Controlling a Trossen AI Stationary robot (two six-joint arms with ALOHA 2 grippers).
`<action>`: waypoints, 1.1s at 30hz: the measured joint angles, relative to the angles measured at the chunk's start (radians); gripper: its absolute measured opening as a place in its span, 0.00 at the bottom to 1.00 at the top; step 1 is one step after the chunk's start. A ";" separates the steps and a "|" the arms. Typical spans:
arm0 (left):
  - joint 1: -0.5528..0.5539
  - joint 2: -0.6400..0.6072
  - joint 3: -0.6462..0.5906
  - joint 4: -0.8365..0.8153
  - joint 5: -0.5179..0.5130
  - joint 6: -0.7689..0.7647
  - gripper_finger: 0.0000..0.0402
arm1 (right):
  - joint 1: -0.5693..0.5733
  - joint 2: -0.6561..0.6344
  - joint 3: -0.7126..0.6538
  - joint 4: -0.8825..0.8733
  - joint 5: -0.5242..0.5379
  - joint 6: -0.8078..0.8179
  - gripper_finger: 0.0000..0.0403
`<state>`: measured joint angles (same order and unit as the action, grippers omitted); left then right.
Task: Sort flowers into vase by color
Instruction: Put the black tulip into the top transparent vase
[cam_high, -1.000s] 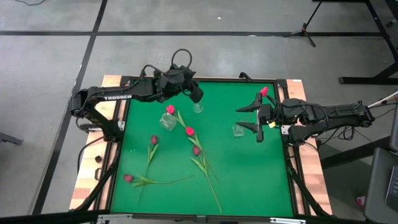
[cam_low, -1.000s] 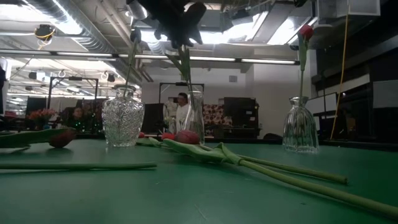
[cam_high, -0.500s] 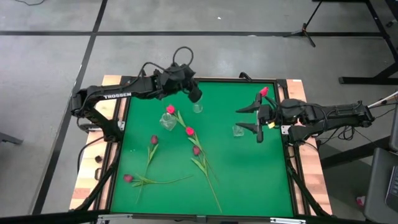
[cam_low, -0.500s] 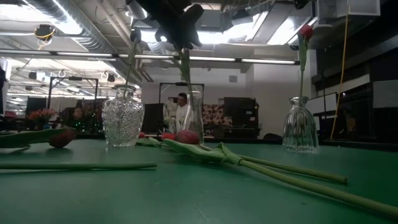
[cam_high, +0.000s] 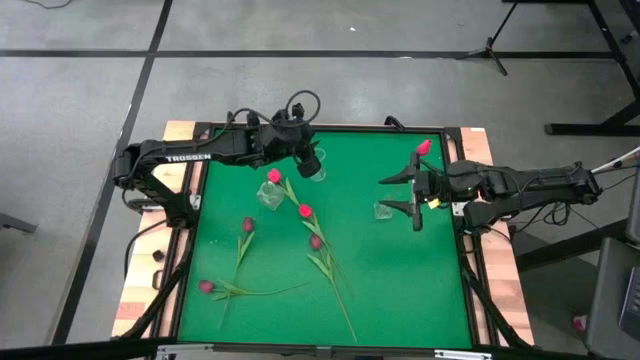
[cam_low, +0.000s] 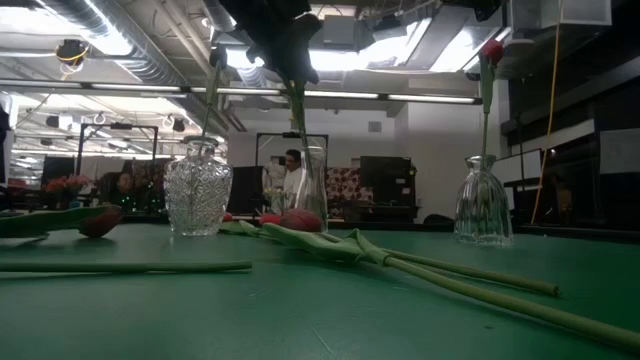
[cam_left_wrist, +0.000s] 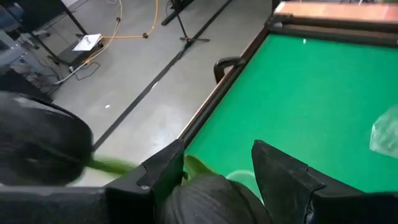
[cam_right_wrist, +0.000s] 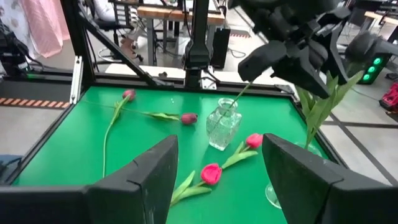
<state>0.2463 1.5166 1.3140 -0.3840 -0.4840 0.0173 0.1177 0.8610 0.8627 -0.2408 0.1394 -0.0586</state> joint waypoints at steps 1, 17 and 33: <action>-0.005 0.000 0.000 -0.006 -0.002 0.010 0.46 | 0.000 0.002 0.000 -0.003 0.000 0.000 0.58; -0.056 0.000 -0.001 -0.060 -0.075 0.033 0.57 | 0.000 0.067 0.000 0.004 0.000 -0.018 0.70; -0.099 -0.001 -0.002 -0.136 -0.214 0.039 0.57 | 0.000 0.067 0.000 -0.007 0.010 -0.024 0.70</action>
<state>0.1477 1.5159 1.3121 -0.5195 -0.6983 0.0563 0.1177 0.9276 0.8627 -0.2473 0.1497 -0.0830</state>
